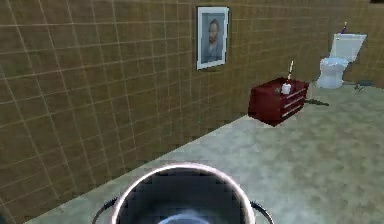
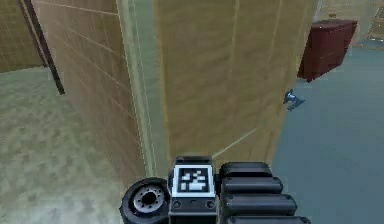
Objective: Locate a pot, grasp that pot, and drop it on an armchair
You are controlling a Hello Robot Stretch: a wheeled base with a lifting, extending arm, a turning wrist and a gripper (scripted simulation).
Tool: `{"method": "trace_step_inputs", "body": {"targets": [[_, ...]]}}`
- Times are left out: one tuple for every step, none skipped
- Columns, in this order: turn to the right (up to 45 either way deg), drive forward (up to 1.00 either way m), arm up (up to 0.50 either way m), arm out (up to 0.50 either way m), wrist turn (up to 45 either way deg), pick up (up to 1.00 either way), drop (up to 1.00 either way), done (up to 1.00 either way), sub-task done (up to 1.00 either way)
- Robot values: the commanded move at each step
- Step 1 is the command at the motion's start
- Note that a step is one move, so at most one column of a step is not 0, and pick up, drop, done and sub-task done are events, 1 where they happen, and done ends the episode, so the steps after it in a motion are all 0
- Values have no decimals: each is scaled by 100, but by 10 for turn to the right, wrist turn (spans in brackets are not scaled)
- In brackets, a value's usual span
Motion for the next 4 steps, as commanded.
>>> {"method": "trace_step_inputs", "body": {"targets": [[0, 40, 0, 0, 0, 0, 0, 0, 0], [450, 0, 0, 0, 0, 0, 0, 0, 0], [30, 0, 0, 0, 0, 0, 0, 0, 0], [0, 100, 0, 0, 0, 0, 0, 0, 0]]}}
